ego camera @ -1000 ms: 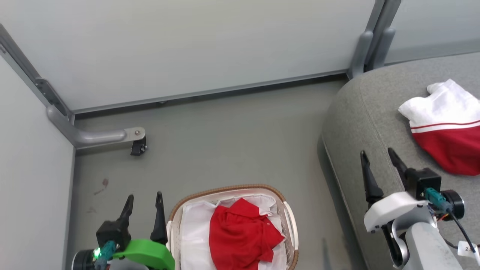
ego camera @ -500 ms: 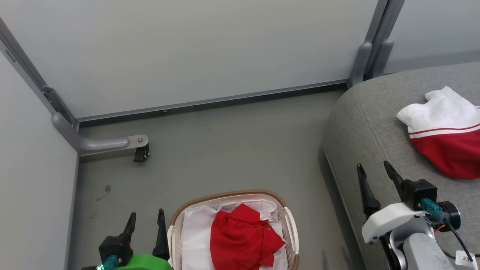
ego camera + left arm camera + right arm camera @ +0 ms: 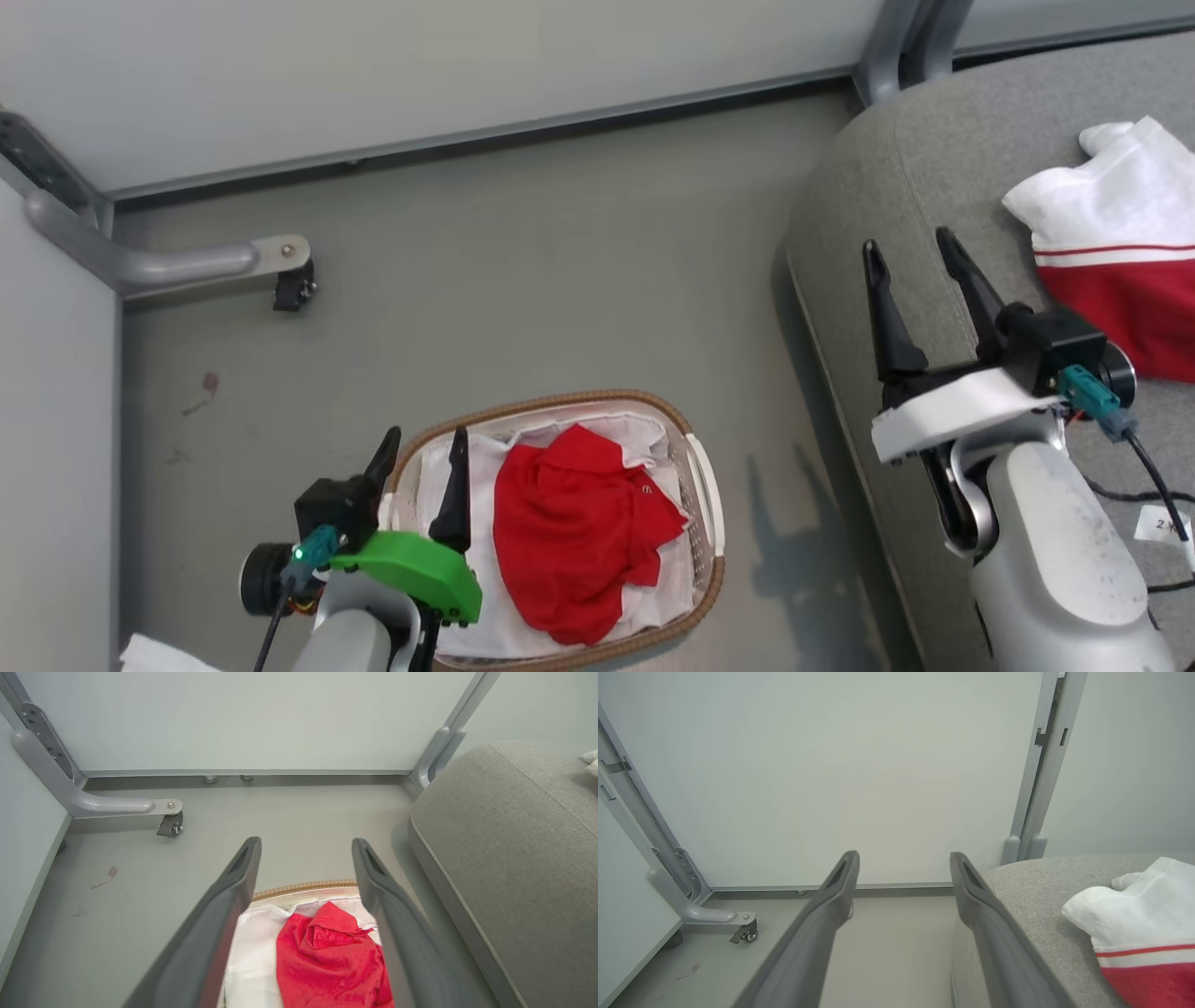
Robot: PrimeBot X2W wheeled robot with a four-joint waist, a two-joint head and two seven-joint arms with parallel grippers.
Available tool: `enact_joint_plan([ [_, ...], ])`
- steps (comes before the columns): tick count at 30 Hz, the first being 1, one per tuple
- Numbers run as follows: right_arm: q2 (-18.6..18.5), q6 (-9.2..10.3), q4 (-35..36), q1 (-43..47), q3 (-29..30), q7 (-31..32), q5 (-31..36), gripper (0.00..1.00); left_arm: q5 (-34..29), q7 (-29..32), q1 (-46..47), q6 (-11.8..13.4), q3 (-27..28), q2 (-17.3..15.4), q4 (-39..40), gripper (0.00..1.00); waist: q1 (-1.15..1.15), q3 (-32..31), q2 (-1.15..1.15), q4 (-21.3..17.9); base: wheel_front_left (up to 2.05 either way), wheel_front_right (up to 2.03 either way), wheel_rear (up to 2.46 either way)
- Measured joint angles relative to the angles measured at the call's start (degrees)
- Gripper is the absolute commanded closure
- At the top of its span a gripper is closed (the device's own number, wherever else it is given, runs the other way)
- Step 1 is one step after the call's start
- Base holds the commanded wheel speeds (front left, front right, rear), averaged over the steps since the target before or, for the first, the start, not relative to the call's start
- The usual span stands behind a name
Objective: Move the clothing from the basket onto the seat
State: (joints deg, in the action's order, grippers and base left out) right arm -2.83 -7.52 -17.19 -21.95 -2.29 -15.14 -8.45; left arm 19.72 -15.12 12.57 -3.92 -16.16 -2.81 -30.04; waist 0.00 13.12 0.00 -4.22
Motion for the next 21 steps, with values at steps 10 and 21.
enact_joint_plan([
  [10, -0.03, 0.0, 4.41, -8.26, -3.75, 0.0, -2.47, 0.0, -0.64, 0.0, 10.94, -2.29, -4.59, 0.13, -7.11, 0.0, 0.0, 10.62, 0.0, -3.23, 0.0, 0.0, 0.0],
  [21, -0.07, 0.0, 10.09, -13.97, -6.9, 0.0, -5.6, 0.0, -2.81, 0.0, 19.3, -3.37, -8.54, -0.34, -18.34, 0.0, 0.0, 21.74, 0.0, -7.73, 0.0, 0.0, 0.0],
])
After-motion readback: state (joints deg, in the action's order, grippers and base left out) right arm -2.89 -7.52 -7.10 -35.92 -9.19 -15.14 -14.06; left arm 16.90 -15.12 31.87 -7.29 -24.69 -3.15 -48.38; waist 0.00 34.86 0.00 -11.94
